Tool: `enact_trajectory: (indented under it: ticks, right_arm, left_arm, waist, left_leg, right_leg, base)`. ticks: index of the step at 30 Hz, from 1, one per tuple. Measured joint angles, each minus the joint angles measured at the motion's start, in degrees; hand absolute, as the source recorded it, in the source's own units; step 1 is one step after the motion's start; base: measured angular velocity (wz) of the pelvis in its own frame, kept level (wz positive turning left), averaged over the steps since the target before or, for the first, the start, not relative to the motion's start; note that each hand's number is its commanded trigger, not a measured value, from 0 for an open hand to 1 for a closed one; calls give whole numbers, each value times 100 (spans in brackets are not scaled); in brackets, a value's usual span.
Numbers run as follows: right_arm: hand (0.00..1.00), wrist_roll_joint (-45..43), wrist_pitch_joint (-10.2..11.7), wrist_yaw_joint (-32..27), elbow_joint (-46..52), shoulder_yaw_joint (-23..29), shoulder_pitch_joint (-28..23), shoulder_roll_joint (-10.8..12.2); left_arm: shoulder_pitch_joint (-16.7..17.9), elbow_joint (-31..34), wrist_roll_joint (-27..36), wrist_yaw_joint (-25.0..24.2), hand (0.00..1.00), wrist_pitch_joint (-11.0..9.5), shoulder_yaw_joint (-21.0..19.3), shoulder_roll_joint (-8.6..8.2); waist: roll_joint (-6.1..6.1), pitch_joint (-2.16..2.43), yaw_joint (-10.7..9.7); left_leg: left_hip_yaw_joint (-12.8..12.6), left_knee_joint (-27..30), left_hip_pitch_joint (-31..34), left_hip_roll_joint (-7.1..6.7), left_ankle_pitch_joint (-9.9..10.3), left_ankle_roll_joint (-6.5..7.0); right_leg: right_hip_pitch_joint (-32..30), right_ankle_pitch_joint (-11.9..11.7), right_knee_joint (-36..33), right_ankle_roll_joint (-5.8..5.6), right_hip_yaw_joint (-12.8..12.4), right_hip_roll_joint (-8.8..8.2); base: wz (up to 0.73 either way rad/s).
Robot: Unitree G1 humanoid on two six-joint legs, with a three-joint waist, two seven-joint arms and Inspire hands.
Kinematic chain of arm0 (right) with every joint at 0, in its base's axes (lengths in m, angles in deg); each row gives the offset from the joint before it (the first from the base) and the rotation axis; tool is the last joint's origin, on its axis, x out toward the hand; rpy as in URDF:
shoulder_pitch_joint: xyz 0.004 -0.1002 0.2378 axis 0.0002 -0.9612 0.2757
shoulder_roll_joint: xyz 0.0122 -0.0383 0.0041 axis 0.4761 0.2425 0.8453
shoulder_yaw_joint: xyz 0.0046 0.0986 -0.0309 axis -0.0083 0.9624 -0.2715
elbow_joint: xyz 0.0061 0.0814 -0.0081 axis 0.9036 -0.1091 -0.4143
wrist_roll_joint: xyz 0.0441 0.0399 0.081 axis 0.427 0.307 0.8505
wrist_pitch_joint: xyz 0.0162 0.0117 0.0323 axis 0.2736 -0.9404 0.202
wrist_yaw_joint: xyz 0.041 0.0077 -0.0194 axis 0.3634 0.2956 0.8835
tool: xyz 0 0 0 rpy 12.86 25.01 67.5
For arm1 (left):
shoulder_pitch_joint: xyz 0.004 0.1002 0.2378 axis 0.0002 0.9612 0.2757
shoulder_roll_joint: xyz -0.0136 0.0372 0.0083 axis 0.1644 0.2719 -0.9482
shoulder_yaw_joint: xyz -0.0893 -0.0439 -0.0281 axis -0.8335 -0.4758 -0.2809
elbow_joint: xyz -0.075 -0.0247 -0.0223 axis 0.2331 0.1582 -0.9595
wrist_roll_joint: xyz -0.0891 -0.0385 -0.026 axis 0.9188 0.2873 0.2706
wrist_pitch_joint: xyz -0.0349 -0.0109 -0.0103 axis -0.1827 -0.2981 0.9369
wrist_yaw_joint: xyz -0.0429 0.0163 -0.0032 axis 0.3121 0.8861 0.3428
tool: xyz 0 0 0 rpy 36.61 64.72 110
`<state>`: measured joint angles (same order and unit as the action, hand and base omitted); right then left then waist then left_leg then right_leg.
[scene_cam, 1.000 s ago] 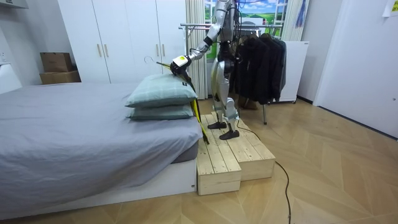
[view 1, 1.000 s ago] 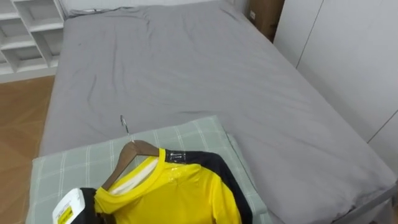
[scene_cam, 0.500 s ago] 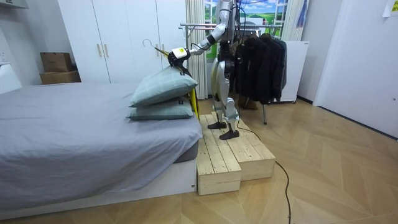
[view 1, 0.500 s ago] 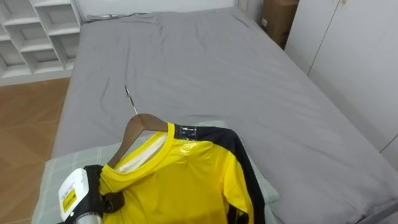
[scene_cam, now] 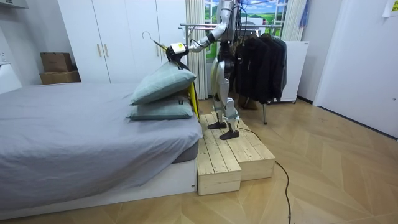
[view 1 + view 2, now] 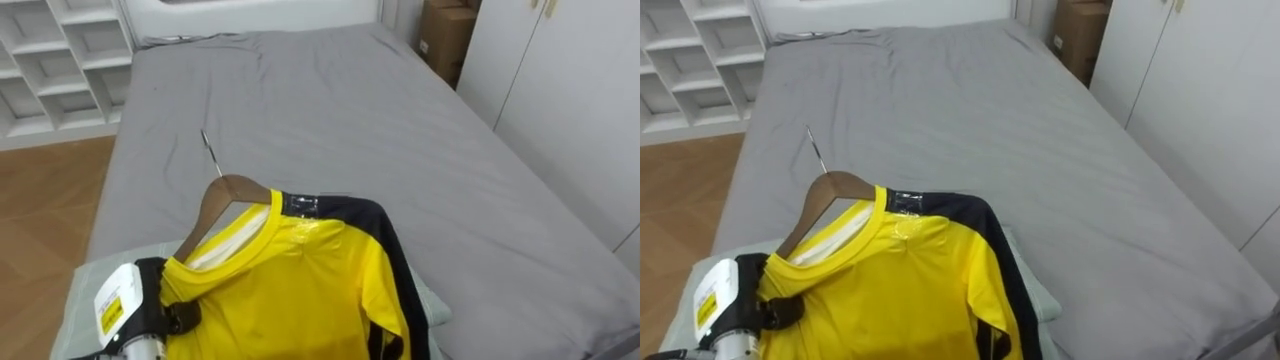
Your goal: Hang clothes
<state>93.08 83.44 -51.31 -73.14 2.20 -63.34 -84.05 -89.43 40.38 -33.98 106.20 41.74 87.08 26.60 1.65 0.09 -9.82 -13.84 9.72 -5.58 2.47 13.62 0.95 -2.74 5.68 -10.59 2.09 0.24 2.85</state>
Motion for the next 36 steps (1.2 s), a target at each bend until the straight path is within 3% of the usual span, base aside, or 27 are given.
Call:
enact_trajectory:
  ticks: [6,10,13,16,22,24,30,36]
  right_arm:
    - [0,-391,-7,-299,-15,4,-10,-60]
    - [0,-1293,-16,-604,16,174,10,-152]
    - [0,-2340,-14,-1177,200,280,103,-237]
    - [0,-2858,-14,-1548,326,392,265,-302]
    - [0,-3894,-3,-2657,1474,682,411,-350]
    - [0,-4267,18,-2999,2079,682,369,-350]
    - [0,-5216,137,-3512,3930,658,99,-347]
    - [0,-6124,223,-3712,4785,651,106,-320]
  left_arm:
    - [8,19,13,103,100,-16,4,5]
    - [48,92,13,100,100,-16,4,16]
    - [51,176,11,101,100,-16,15,121]
    - [54,240,16,103,100,-17,89,227]
    - [56,620,-64,129,100,-18,120,309]
    - [131,881,-57,128,100,-14,247,445]
    - [367,1302,-111,123,100,-14,332,441]
    - [387,1407,-121,81,100,-9,346,420]
  waist:
    - [35,-17,-92]
    - [19,-24,-78]
    - [-56,-45,-76]
    - [-124,-42,-64]
    - [-217,-23,130]
    - [-222,-24,182]
    - [-232,-27,261]
    - [-275,-39,343]
  left_leg:
    - [-9,-21,-103,-2,-3,-5]
    - [-14,-40,-98,-10,-3,-5]
    - [-15,-31,-92,-11,-3,-5]
    - [-37,-25,-88,-7,-3,-5]
    - [-64,-9,-3,-2,-3,-5]
    - [-62,-9,-7,12,-4,-6]
    - [-25,-13,-92,25,-4,-7]
    - [-10,-28,-98,7,-4,-7]
  right_leg:
    - [42,15,-2,8,-25,9]
    - [58,20,-28,3,-46,9]
    - [44,20,-31,3,-43,10]
    - [24,20,-37,3,-52,16]
    - [-62,18,-59,6,-72,22]
    - [-36,15,-18,10,-72,32]
    - [34,14,-14,12,-8,29]
    - [25,14,-1,12,162,23]
  base:
    - [-1]
    - [0]
    - [0]
    - [-1]
    - [-2]
    - [0]
    - [-5]
    - [-2]
